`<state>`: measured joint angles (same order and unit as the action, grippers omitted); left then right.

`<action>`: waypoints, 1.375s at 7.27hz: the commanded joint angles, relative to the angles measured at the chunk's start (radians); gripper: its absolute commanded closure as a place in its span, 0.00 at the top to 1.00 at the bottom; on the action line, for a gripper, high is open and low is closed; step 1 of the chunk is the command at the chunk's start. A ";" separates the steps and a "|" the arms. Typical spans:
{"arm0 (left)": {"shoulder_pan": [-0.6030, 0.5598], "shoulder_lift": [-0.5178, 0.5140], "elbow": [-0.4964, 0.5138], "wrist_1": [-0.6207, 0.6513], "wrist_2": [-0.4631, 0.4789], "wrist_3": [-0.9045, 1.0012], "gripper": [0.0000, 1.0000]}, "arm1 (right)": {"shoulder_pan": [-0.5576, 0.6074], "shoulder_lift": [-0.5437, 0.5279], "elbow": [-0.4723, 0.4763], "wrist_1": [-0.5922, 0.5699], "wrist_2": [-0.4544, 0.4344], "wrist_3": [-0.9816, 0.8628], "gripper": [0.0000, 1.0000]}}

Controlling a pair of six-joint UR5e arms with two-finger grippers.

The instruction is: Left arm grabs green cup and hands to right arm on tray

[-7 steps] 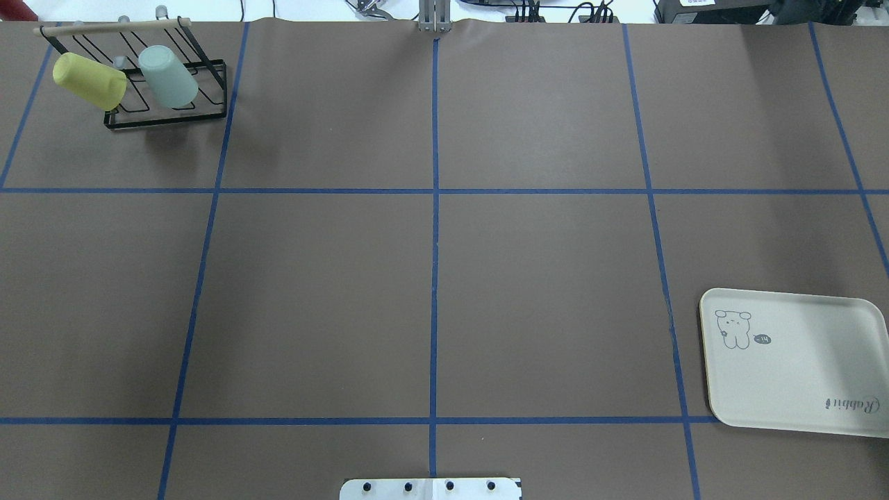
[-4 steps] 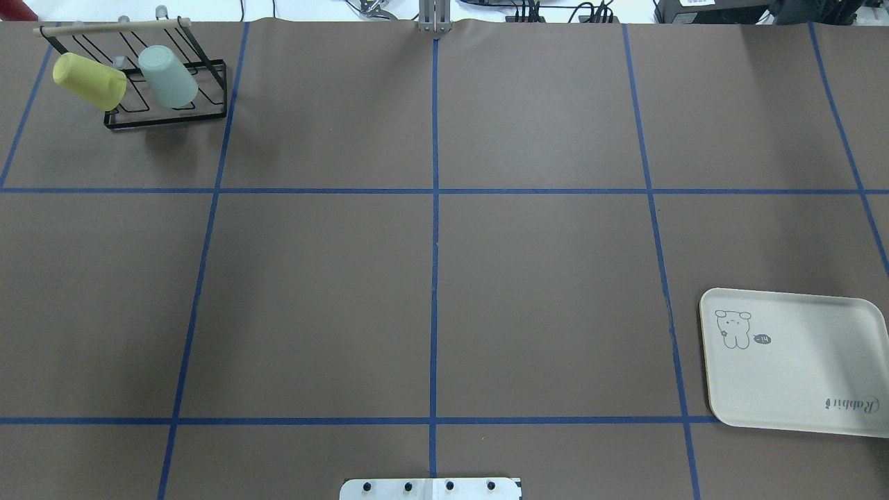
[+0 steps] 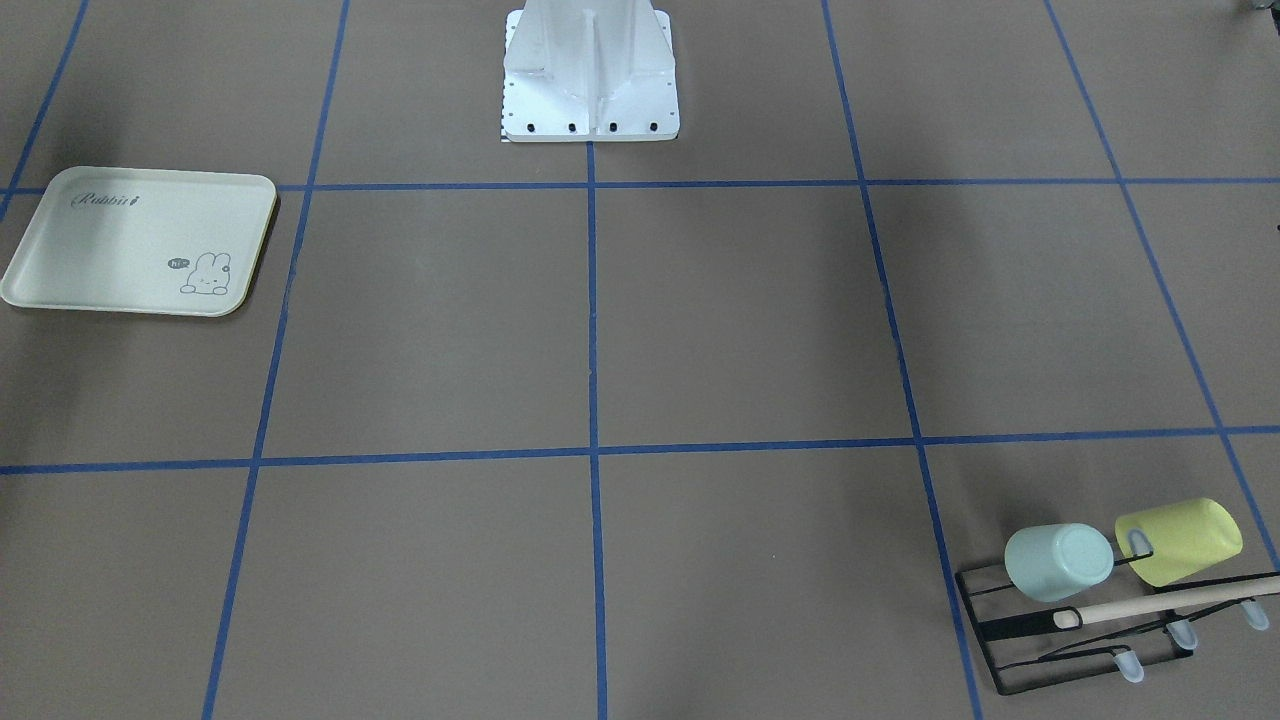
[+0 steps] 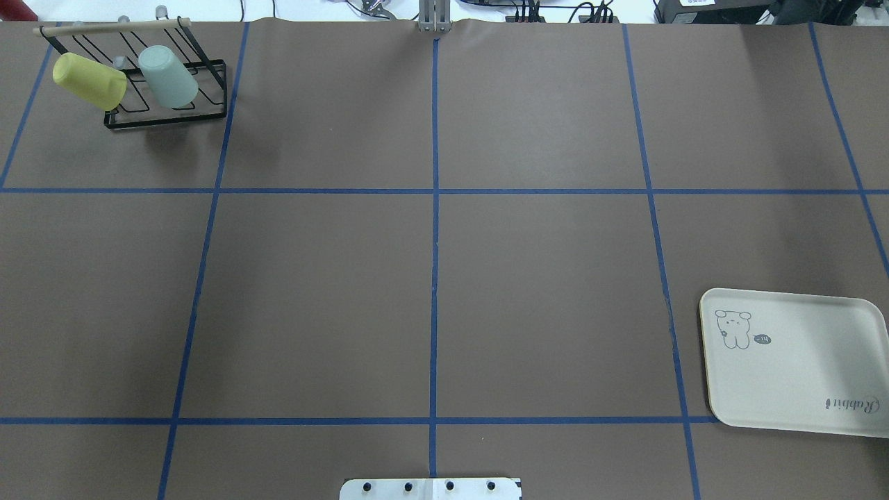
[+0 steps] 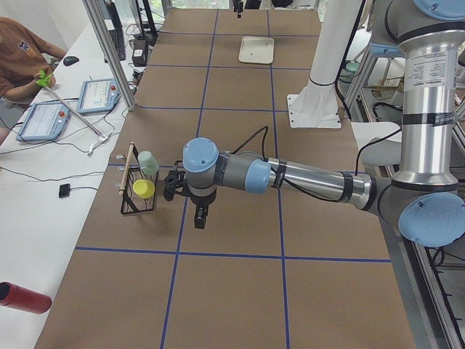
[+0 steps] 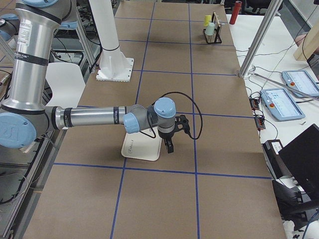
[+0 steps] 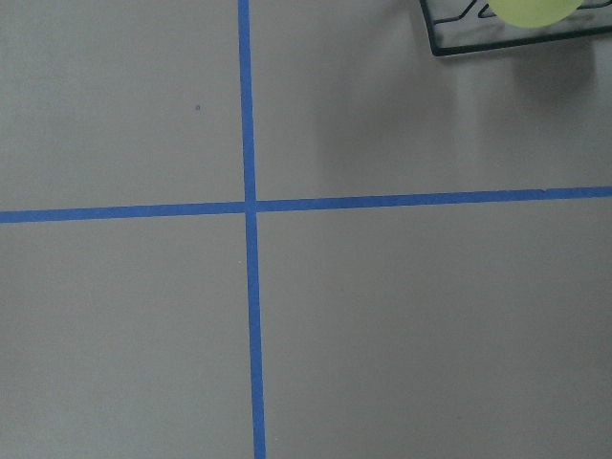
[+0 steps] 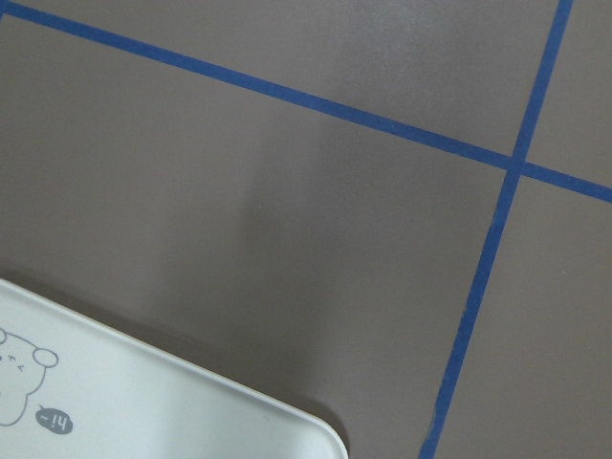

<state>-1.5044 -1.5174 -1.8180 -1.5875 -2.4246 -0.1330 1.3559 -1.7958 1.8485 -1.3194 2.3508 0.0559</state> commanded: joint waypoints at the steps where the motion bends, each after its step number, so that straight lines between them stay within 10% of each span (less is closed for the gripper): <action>1: 0.102 -0.080 0.000 -0.003 -0.019 -0.170 1.00 | -0.001 0.001 0.000 0.005 0.034 0.022 1.00; 6: 0.318 -0.516 0.300 0.007 0.156 -0.386 1.00 | -0.006 0.006 0.002 0.005 0.045 0.022 1.00; 10: 0.378 -0.665 0.492 -0.012 0.159 -0.521 1.00 | -0.020 0.013 0.000 0.006 0.050 0.061 1.00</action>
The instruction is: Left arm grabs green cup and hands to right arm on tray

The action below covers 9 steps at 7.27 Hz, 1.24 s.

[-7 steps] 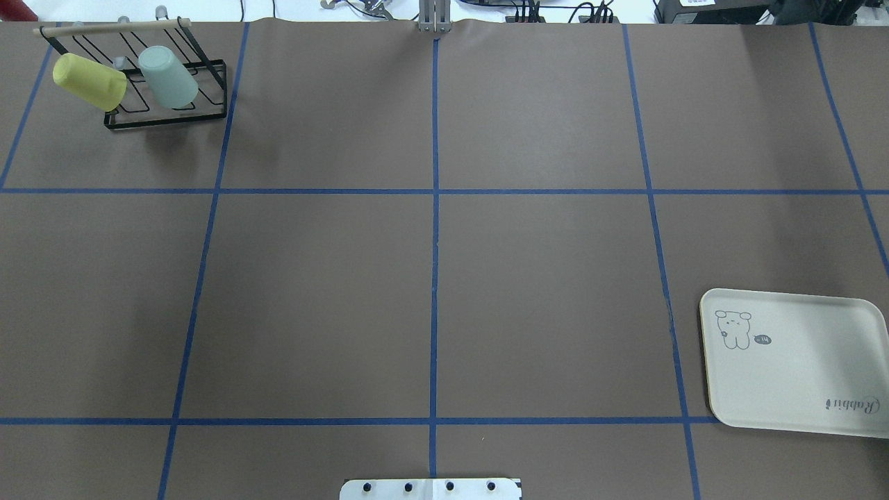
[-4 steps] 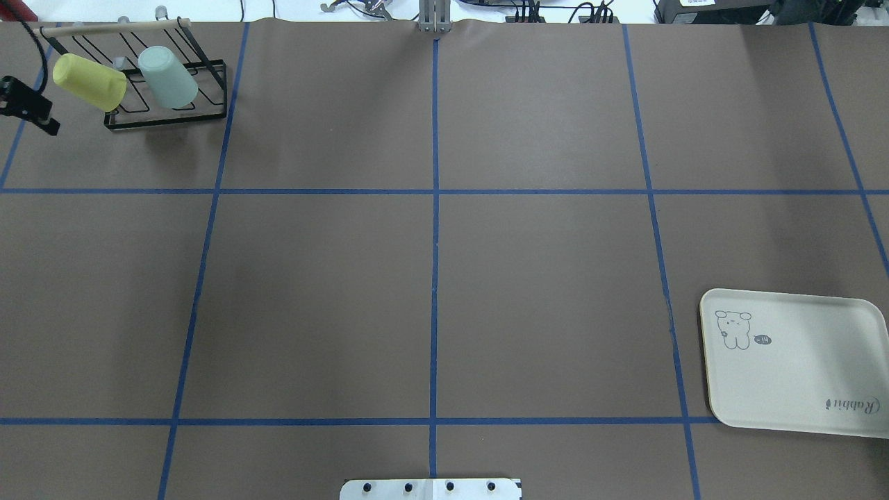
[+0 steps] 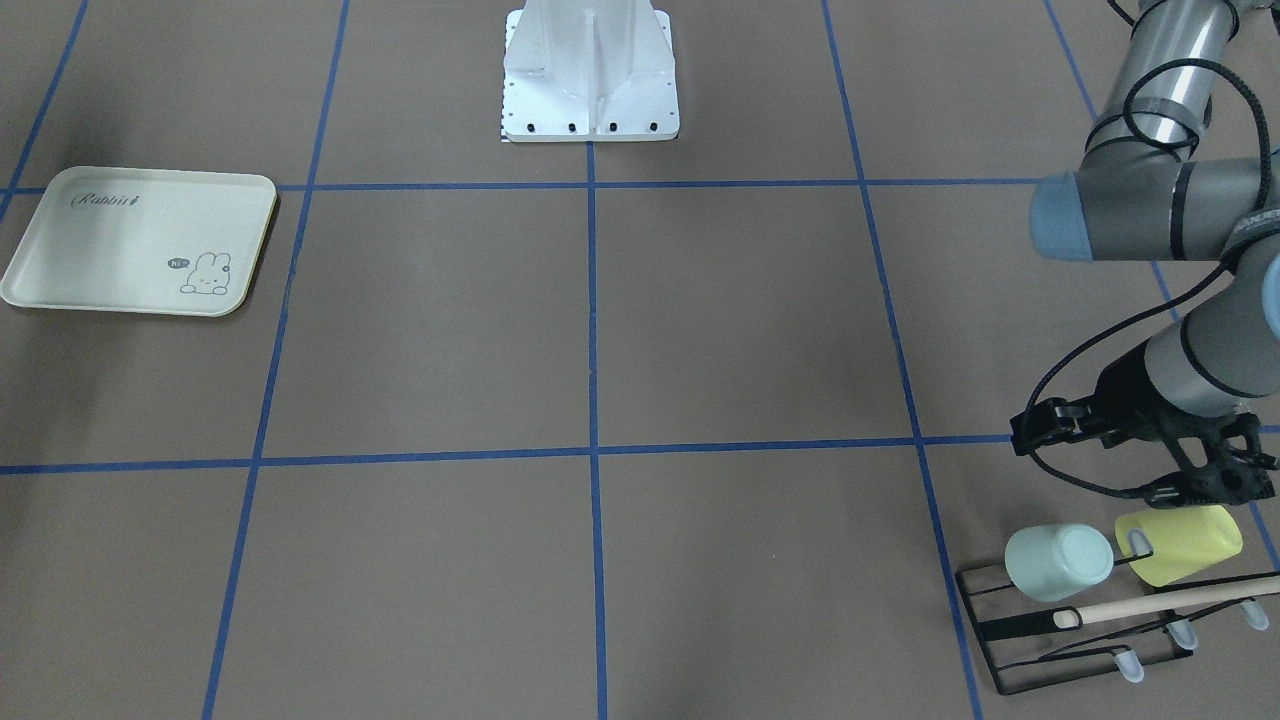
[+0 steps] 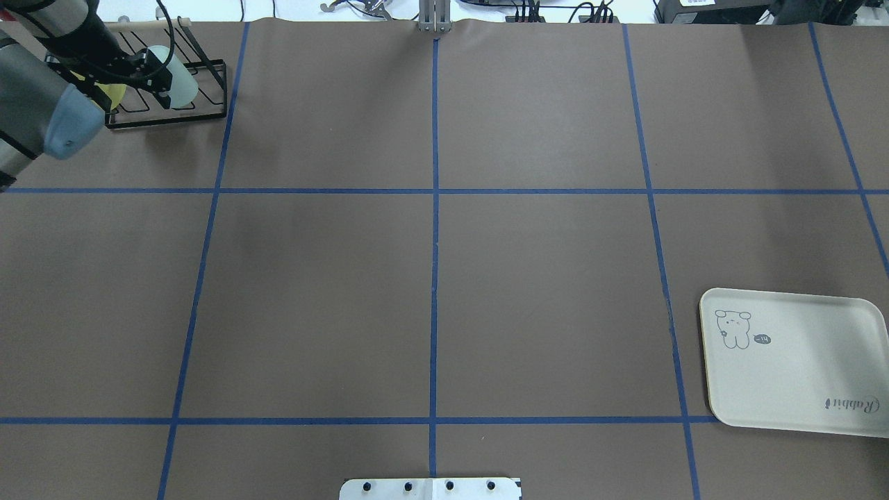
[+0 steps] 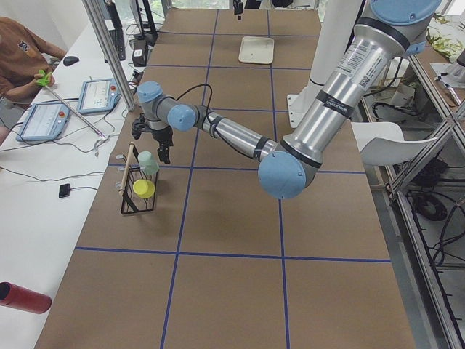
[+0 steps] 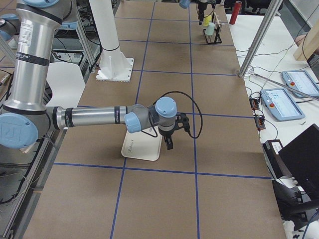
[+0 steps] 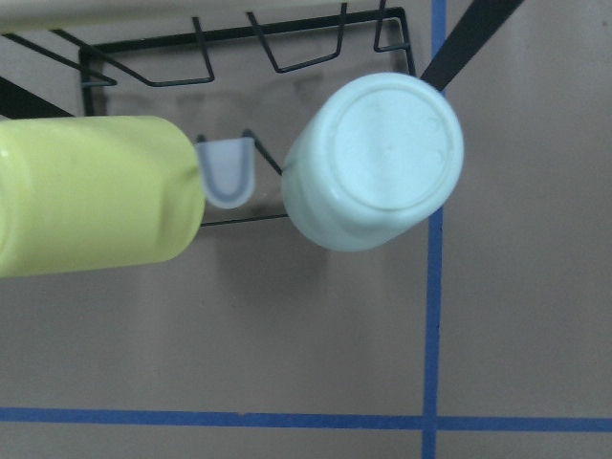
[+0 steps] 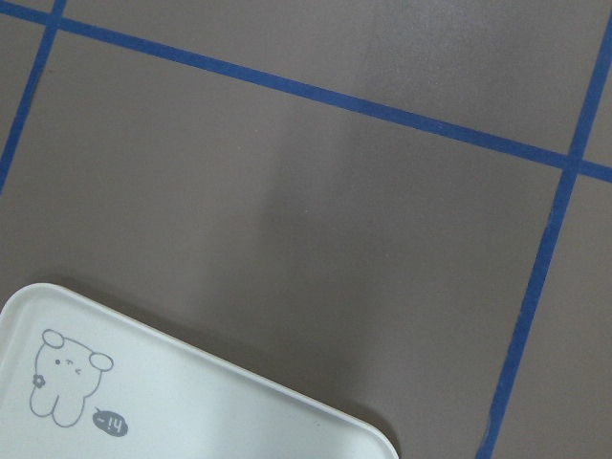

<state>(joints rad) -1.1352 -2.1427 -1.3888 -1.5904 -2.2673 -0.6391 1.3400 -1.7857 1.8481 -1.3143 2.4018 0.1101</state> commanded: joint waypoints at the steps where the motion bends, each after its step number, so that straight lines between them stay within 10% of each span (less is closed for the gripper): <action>1: 0.009 -0.067 0.114 -0.032 0.038 -0.013 0.99 | -0.005 0.003 -0.003 0.000 -0.006 0.005 1.00; 9: 0.011 -0.180 0.304 -0.094 0.137 0.041 0.95 | -0.021 0.005 -0.004 0.000 -0.009 0.005 1.00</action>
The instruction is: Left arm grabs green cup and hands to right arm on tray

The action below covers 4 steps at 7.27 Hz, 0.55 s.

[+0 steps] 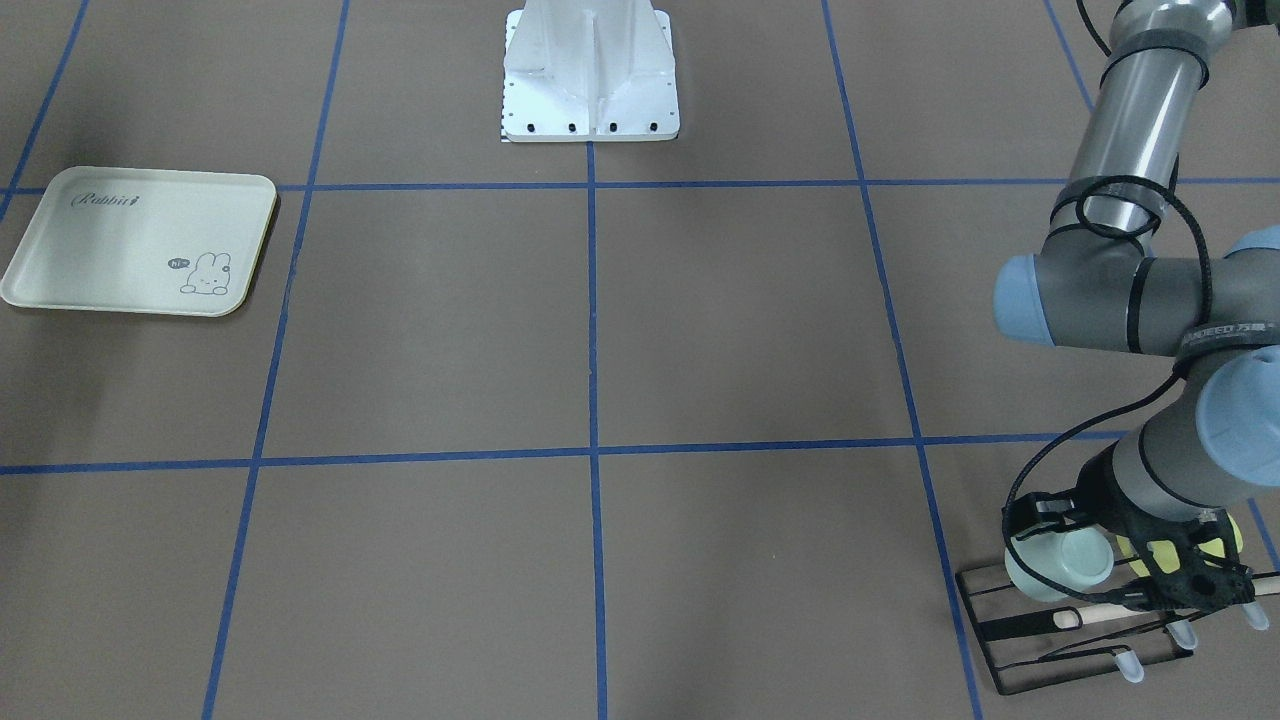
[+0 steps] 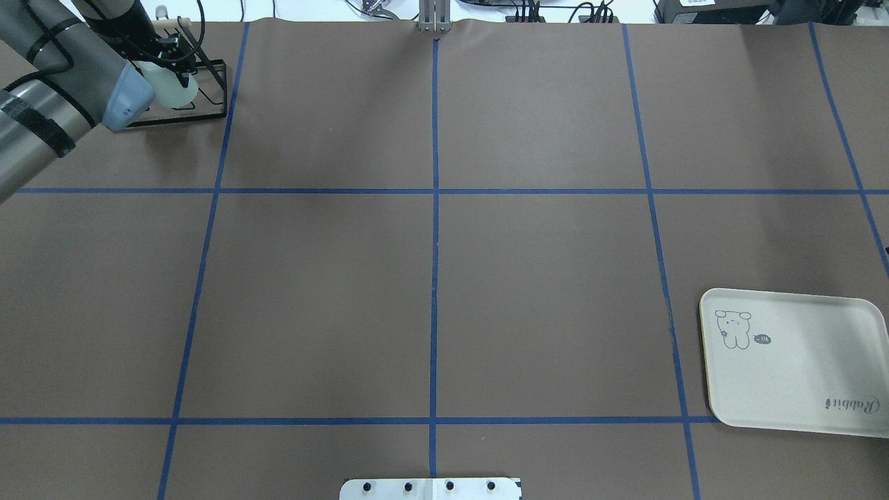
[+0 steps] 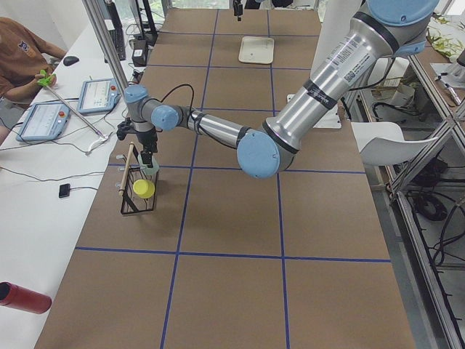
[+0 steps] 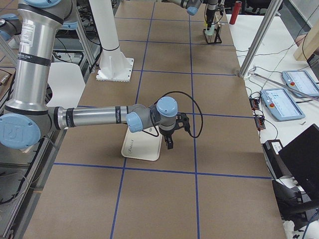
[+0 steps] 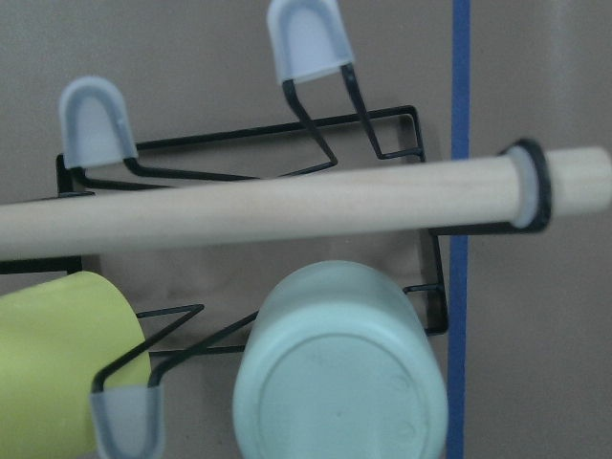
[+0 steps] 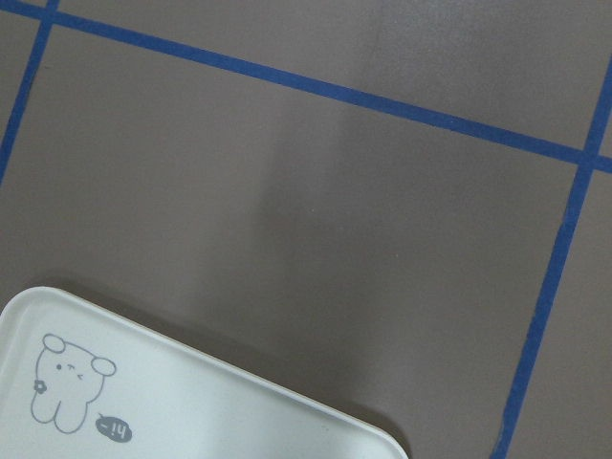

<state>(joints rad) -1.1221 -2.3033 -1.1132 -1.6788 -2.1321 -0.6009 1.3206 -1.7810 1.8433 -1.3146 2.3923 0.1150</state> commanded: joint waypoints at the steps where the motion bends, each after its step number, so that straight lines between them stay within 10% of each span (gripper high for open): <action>1: -0.002 -0.022 0.032 -0.006 0.001 0.001 0.95 | -0.003 0.011 -0.001 -0.002 0.001 0.000 1.00; 4: -0.004 -0.042 0.059 -0.027 0.003 0.001 0.93 | -0.004 0.014 -0.009 0.000 -0.001 0.000 1.00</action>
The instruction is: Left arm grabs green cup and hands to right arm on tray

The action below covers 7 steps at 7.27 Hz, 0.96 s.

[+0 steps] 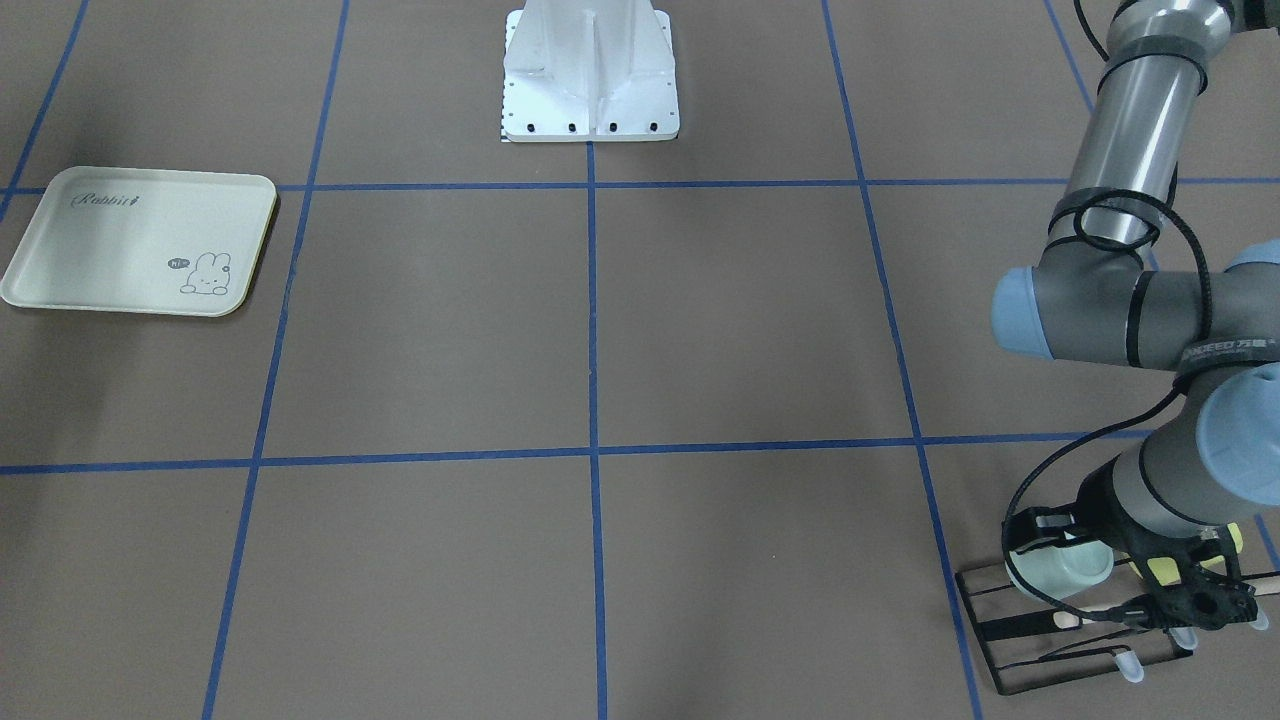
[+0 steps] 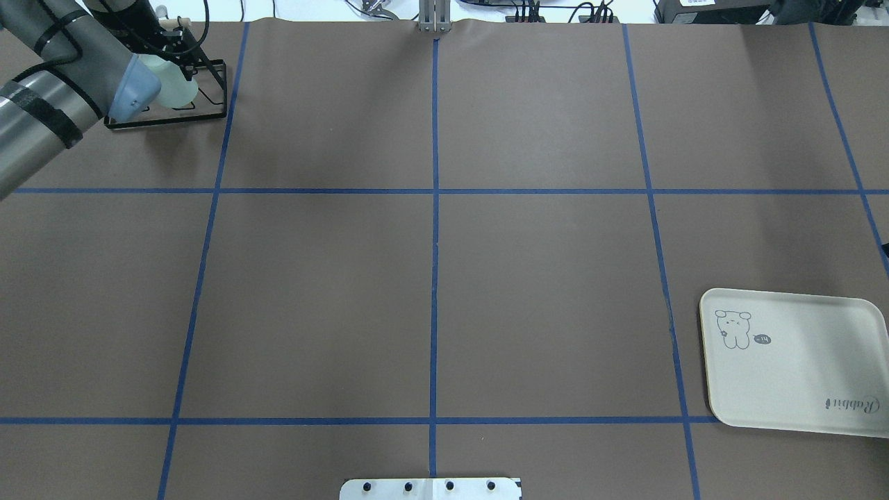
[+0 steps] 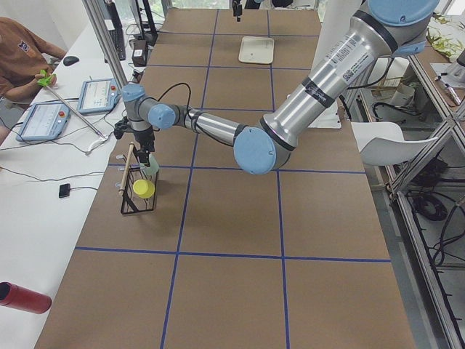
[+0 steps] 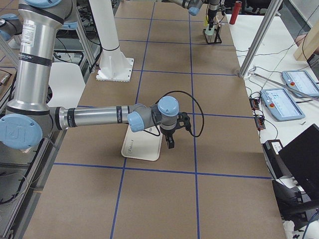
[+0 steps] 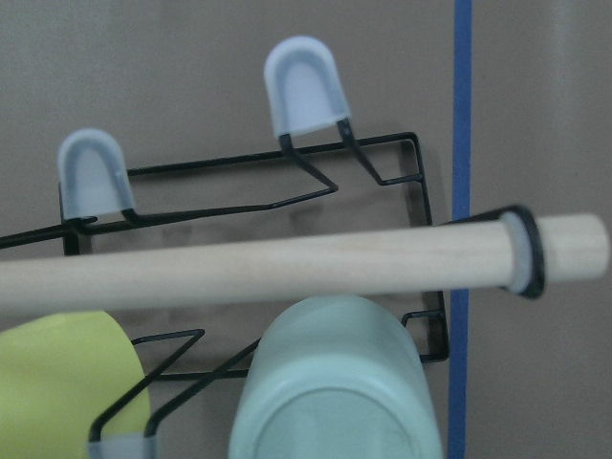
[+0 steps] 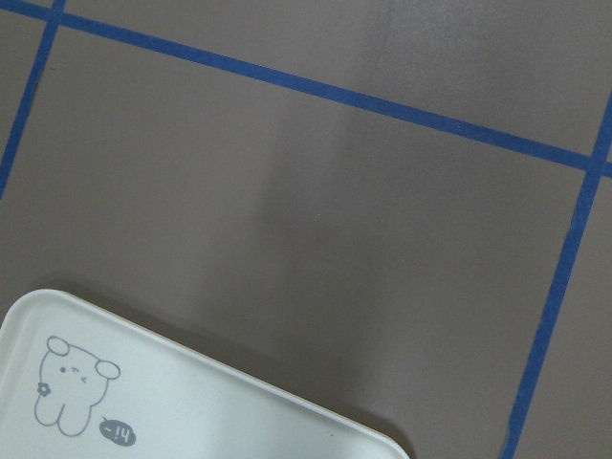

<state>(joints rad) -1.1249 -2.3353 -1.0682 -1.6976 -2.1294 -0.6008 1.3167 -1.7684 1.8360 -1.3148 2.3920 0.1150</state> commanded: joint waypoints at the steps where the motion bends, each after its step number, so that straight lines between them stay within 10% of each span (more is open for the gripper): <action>1: -0.001 -0.012 0.014 -0.010 0.000 0.003 0.91 | -0.001 0.001 -0.001 0.000 -0.001 0.000 1.00; 4: -0.001 -0.012 0.017 -0.020 0.035 0.004 0.78 | -0.001 0.001 -0.001 0.000 0.001 0.000 1.00; 5: -0.003 -0.012 0.017 -0.020 0.037 0.006 0.23 | -0.001 0.001 -0.003 0.000 0.001 0.000 1.00; 6: -0.018 -0.012 0.013 -0.014 0.037 0.010 0.00 | -0.001 0.001 -0.003 0.000 -0.001 0.000 1.00; 7: -0.051 -0.013 -0.001 -0.004 0.025 0.038 0.00 | -0.001 0.001 -0.003 0.000 -0.001 0.000 1.00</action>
<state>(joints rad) -1.1461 -2.3476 -1.0573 -1.7113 -2.0958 -0.5851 1.3162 -1.7671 1.8334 -1.3146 2.3920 0.1151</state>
